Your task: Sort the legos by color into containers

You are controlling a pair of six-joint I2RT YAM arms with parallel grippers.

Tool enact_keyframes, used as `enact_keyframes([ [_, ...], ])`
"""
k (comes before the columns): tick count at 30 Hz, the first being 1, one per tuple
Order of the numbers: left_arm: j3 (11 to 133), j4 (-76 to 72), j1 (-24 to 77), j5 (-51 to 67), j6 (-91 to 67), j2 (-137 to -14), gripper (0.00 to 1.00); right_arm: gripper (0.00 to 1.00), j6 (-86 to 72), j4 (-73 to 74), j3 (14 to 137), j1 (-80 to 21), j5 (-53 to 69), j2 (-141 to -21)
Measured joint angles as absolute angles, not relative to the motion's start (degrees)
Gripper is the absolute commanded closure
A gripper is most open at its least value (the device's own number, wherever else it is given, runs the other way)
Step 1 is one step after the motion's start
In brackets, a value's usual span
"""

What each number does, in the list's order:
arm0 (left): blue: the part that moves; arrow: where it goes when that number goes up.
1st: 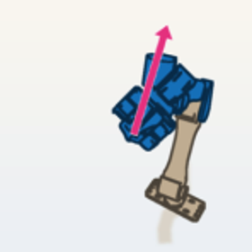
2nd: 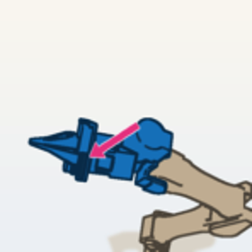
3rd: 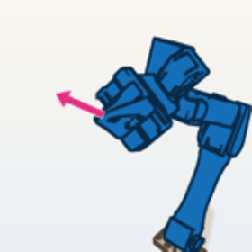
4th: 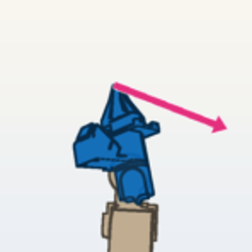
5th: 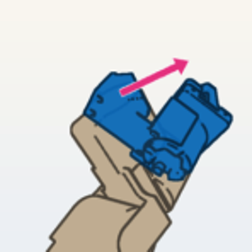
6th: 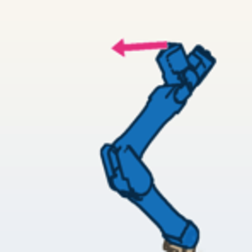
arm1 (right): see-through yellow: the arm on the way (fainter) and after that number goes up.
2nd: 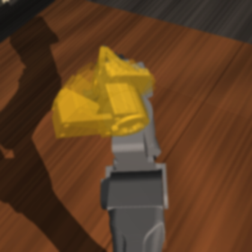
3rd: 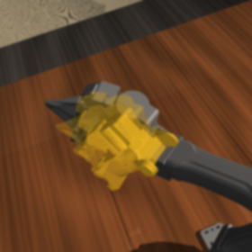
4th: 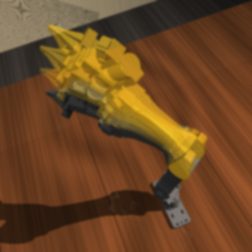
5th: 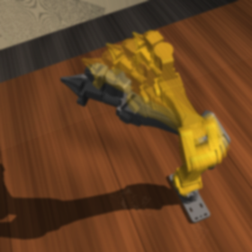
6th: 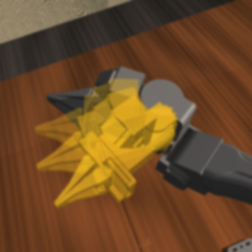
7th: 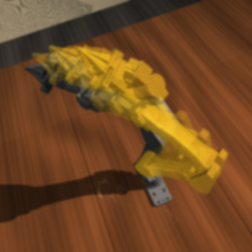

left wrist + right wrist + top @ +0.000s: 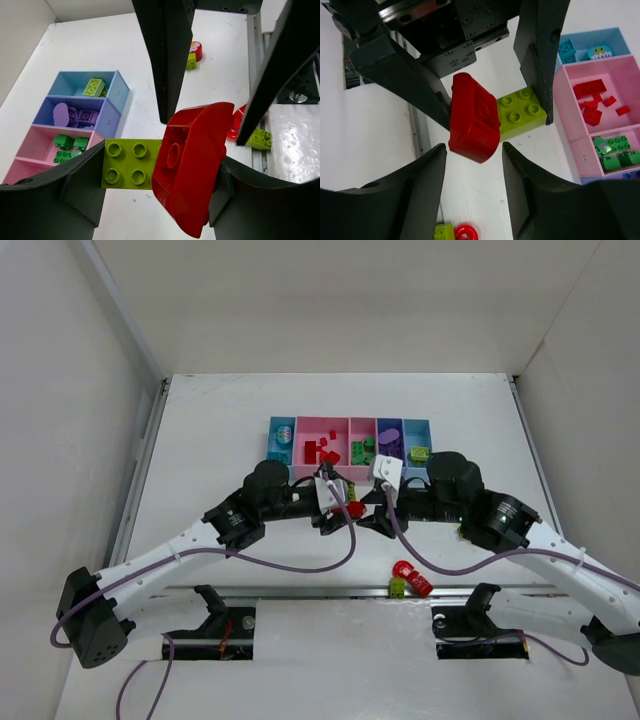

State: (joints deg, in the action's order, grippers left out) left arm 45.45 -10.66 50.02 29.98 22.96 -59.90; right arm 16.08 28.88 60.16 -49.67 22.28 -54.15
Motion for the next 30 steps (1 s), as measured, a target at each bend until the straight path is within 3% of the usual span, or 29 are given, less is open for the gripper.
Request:
enact_keyframes([
  [4,45.58,-10.20,50.02,31.51,22.57,-59.99,1.00,0.50,15.44,27.11,60.16,-50.19,21.69,-55.20],
  [8,45.58,-9.85,50.02,32.23,22.37,-60.01,1.00,0.63,15.05,25.30,60.18,-50.28,21.56,-55.79],
  [10,45.58,-9.80,50.02,32.53,22.33,-60.01,1.00,0.75,14.74,24.45,60.18,-50.28,21.65,-56.05],
  [11,45.58,-9.78,50.02,32.60,22.33,-60.01,1.00,0.84,14.39,24.16,60.20,-50.26,21.82,-56.27],
  [12,45.58,-9.74,50.02,32.75,22.24,-60.01,1.00,1.00,14.37,23.59,60.20,-50.28,22.00,-56.55],
  [30,45.15,-8.64,50.00,27.64,19.75,-60.07,1.00,1.00,10.98,18.81,59.81,-50.26,13.26,-49.50],
])
